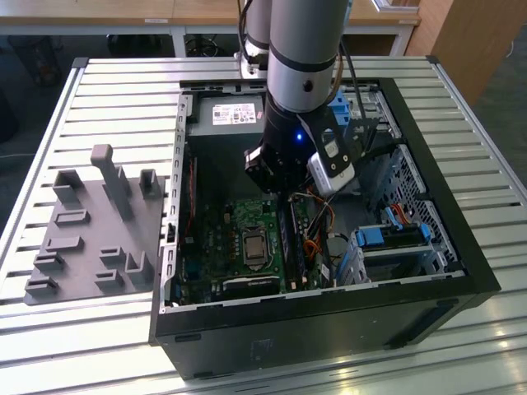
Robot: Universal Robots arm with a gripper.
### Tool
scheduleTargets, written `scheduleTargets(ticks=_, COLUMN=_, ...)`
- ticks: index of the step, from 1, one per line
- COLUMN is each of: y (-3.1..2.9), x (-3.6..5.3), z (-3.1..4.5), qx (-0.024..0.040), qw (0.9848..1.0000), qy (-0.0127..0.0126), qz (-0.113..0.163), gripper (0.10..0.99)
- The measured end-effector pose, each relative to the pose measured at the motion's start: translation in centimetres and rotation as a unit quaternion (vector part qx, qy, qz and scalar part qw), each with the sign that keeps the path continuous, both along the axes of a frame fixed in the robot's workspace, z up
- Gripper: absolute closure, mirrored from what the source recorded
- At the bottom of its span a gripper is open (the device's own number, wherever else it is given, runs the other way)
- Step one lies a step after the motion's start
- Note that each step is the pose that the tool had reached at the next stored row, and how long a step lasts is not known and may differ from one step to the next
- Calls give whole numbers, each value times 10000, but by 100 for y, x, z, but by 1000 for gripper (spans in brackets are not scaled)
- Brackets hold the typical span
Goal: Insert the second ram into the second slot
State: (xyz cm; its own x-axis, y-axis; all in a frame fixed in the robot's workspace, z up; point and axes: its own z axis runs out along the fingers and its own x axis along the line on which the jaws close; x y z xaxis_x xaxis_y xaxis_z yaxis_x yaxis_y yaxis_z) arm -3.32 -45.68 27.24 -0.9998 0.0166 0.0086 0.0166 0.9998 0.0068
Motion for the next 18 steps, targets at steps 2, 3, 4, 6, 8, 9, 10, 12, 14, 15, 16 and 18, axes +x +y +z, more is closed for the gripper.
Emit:
scheduleTargets(ticks=2, y=0, x=10, z=-35, qx=1, qw=10000, qy=0, qz=-35, gripper=949)
scheduleTargets(ticks=3, y=0, x=17, z=-51, qx=2, qw=10000, qy=0, qz=-49, gripper=949)
scheduleTargets(ticks=4, y=0, x=23, z=-63, qx=2, qw=10000, qy=0, qz=-62, gripper=949)
scheduleTargets(ticks=6, y=0, x=24, z=-78, qx=3, qw=10000, qy=1, qz=-68, gripper=949)
scheduleTargets(ticks=8, y=0, x=24, z=-84, qx=2, qw=10000, qy=6, qz=-68, gripper=949)
scheduleTargets(ticks=9, y=0, x=25, z=-89, qx=3, qw=10000, qy=8, qz=-67, gripper=949)
scheduleTargets(ticks=10, y=0, x=25, z=-95, qx=3, qw=10000, qy=9, qz=-68, gripper=949)
scheduleTargets(ticks=12, y=0, x=33, z=-114, qx=5, qw=10000, qy=9, qz=-70, gripper=949)
scheduleTargets(ticks=14, y=0, x=38, z=-144, qx=5, qw=10000, qy=10, qz=-70, gripper=949)
scheduleTargets(ticks=15, y=0, x=40, z=-162, qx=6, qw=10000, qy=12, qz=-70, gripper=949)
scheduleTargets(ticks=16, y=0, x=43, z=-181, qx=6, qw=10000, qy=14, qz=-70, gripper=949)
scheduleTargets(ticks=18, y=0, x=49, z=-217, qx=6, qw=10000, qy=16, qz=-71, gripper=949)
